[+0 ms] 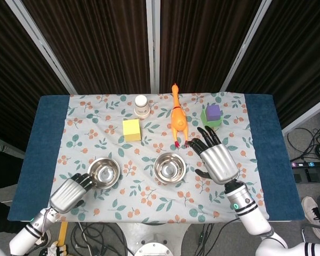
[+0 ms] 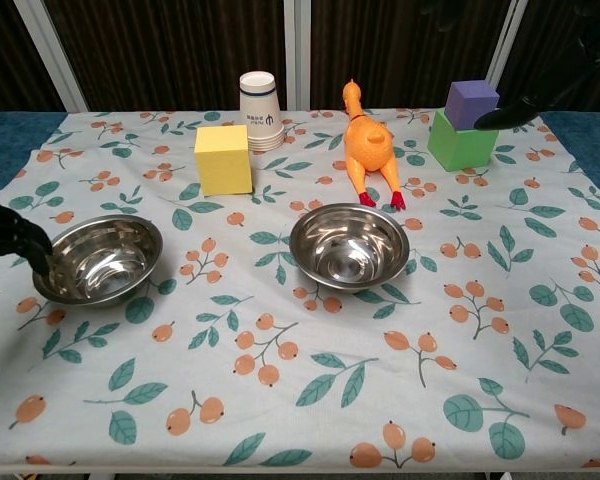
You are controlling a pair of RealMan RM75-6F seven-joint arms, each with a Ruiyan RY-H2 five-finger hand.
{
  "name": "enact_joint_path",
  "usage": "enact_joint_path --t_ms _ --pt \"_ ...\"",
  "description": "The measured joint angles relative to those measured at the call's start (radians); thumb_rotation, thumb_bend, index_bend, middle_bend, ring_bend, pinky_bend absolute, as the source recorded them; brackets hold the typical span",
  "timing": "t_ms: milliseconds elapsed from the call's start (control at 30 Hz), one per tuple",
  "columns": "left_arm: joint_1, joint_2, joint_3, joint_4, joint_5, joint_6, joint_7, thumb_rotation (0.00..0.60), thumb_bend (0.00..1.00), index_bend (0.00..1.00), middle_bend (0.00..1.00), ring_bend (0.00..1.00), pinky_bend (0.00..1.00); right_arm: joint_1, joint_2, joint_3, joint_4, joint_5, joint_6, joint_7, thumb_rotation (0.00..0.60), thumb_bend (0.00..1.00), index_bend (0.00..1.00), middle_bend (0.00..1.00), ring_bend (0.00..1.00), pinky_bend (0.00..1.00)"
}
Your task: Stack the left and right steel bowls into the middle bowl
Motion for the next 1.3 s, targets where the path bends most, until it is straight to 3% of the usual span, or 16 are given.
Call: enact_joint_path --t_ms 667,833,1300 --pt "-0.104 -0.174 -0.039 0.213 -0.056 -0.112 -0.018 0.6 0.21 0.42 0.42 0.32 0.43 -0.022 -0.008 -0.018 0.12 -0.026 0.037 0.08 0.6 0.0 0.23 0.29 0.05 0.0" --pt "-0.115 -0.202 -0.04 0.257 -0.056 -0.097 -0.015 0.6 0.25 0.49 0.5 0.4 0.5 -0.022 -0.007 -0.015 0.142 -0.024 0.033 0.108 0.6 0.0 0.23 0.3 0.05 0.0" --pt "-0.143 -0.278 -0.019 0.396 -0.038 -0.069 -0.014 0.6 0.31 0.63 0.63 0.5 0.6 -0.032 0.004 -0.002 0.183 -0.048 0.053 0.202 0.6 0.0 0.22 0.32 0.05 0.0"
